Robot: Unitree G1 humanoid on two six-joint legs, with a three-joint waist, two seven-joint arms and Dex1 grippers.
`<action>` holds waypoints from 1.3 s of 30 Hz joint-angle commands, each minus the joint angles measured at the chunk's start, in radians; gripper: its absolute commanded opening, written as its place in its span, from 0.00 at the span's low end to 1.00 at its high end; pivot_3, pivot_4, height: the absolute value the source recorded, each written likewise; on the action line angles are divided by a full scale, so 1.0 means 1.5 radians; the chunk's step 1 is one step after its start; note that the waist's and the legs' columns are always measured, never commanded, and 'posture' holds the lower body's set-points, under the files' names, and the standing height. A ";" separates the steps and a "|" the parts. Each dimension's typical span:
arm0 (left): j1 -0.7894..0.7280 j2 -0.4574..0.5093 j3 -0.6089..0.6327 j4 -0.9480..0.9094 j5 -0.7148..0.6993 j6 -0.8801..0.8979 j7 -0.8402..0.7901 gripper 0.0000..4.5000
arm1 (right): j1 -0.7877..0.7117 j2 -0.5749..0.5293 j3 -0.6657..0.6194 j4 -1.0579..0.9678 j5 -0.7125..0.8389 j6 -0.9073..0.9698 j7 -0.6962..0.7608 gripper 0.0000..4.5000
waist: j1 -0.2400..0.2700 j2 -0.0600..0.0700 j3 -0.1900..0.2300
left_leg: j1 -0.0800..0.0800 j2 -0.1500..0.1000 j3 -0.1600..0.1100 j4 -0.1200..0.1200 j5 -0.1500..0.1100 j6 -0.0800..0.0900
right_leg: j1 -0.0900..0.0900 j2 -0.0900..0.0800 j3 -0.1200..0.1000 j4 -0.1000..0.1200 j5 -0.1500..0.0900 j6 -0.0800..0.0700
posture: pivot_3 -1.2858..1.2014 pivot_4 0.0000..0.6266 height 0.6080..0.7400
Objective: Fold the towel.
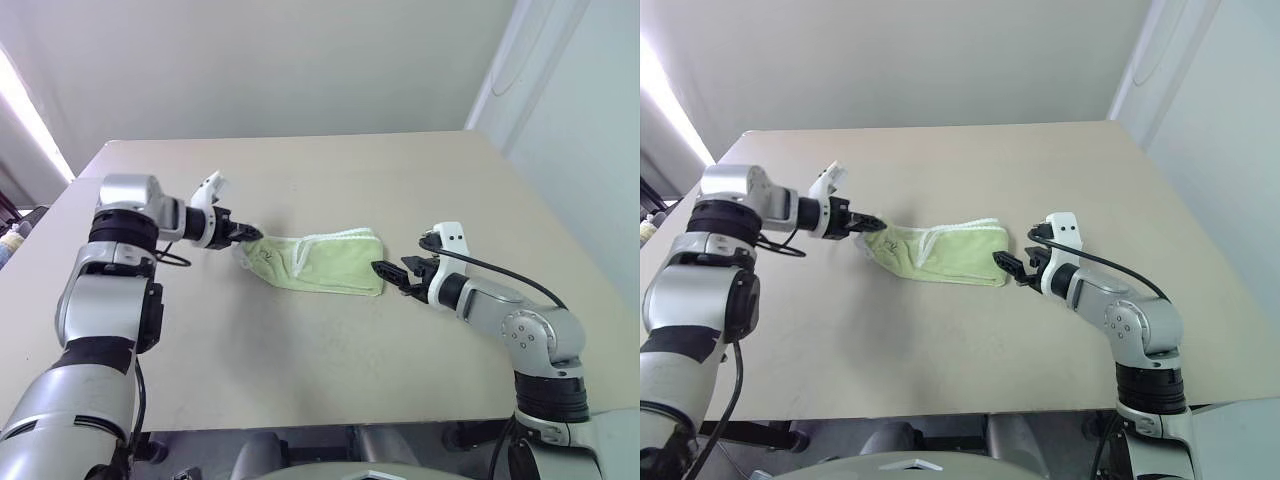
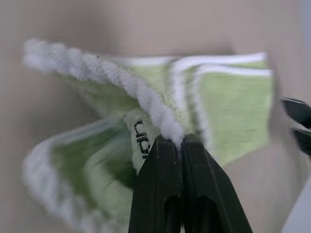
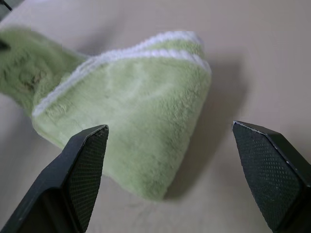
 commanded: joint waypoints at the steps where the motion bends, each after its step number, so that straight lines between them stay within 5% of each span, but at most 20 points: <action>1: -0.049 -0.022 -0.041 -0.011 0.012 -0.014 -0.049 0.01 | -0.005 -0.002 -0.023 -0.029 0.008 -0.003 0.000 0.95 | 0.001 0.000 0.000 | 0.000 0.000 0.000 0.000 0.000 0.000 | 0.000 0.000 0.000 0.000 0.000 0.000 | 0.52 0.00 0.79; 11: -0.094 -0.122 -0.092 -0.026 -0.002 0.049 -0.105 0.01 | 0.024 0.015 -0.051 -0.057 0.010 -0.001 -0.028 0.95 | 0.000 0.000 0.000 | 0.000 0.000 0.000 0.000 0.000 0.000 | 0.000 0.000 0.000 0.000 0.000 0.000 | 0.52 0.00 0.79; 18: -0.122 -0.232 -0.074 0.044 0.017 -0.029 -0.068 0.01 | 0.048 0.016 -0.071 -0.068 0.008 -0.001 -0.047 0.95 | 0.000 -0.001 0.000 | 0.000 0.000 0.000 0.000 0.000 0.000 | 0.000 0.000 0.000 -0.001 0.000 0.000 | 0.52 0.00 0.79; 29: -0.105 -0.308 -0.077 0.093 0.077 -0.165 0.014 0.01 | 0.078 0.016 -0.083 -0.083 0.000 0.001 -0.069 0.95 | 0.002 -0.001 0.000 | 0.000 0.000 0.000 0.000 0.000 0.000 | 0.001 0.000 0.000 -0.002 0.000 0.000 | 0.52 0.00 0.79; 33: -0.095 -0.315 -0.072 0.067 0.074 -0.166 -0.017 0.22 | 0.085 0.019 -0.085 -0.084 -0.002 0.001 -0.074 0.95 | 0.001 -0.001 0.000 | 0.000 0.000 0.001 0.000 0.000 0.000 | 0.001 0.000 0.001 -0.003 0.000 0.000 | 0.52 0.00 0.79; 39: -0.102 -0.314 -0.088 0.054 0.077 -0.093 -0.047 0.70 | 0.077 0.017 -0.080 -0.076 -0.005 0.001 -0.075 0.95 | 0.000 -0.001 0.000 | 0.000 0.000 0.001 0.000 0.000 0.000 | 0.001 0.000 0.001 -0.003 0.000 0.000 | 0.52 0.00 0.79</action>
